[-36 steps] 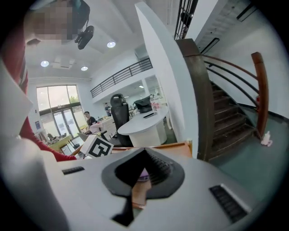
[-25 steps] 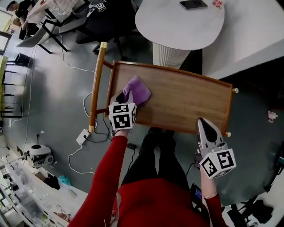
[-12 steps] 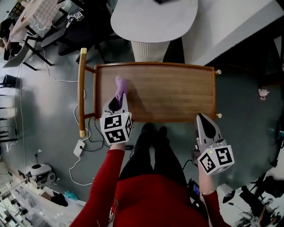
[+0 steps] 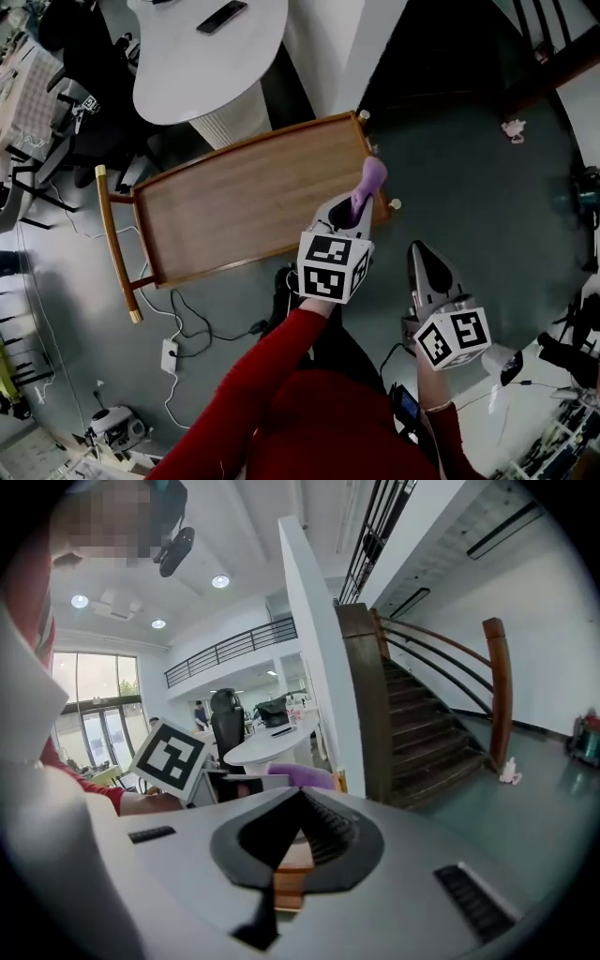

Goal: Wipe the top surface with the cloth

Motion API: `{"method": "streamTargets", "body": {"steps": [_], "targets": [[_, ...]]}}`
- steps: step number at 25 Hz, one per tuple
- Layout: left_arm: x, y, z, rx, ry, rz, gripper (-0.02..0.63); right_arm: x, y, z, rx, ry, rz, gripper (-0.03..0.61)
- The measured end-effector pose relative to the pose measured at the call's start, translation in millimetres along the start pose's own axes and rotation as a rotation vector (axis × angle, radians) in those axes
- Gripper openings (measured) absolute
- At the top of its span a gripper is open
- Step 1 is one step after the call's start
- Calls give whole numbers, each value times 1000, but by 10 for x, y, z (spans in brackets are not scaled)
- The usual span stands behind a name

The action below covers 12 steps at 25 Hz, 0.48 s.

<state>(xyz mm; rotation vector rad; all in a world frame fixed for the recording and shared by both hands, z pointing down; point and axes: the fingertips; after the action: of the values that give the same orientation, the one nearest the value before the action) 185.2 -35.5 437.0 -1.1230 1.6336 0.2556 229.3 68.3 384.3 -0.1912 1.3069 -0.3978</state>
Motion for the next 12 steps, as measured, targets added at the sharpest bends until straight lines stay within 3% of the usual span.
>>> {"method": "streamTargets", "body": {"steps": [3, 6, 12], "targets": [[-137, -260, 327, -41, 7, -34, 51, -22, 191, 170, -46, -12, 9, 5], [-448, -398, 382, -18, 35, -103, 51, -39, 318, 268, -63, -19, 6, 5], [-845, -261, -221, 105, 1, -212, 51, -102, 67, 138, 20, -5, -49, 5]]}}
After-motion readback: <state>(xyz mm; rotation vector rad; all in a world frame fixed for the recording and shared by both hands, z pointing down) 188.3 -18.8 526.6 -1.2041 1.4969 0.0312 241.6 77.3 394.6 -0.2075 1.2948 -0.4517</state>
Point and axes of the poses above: the fingertips, and each gripper's own axes: y backward along the fingers, z to its right, x out of its top, and after that the axes turned 2 degrees about z, right-handed
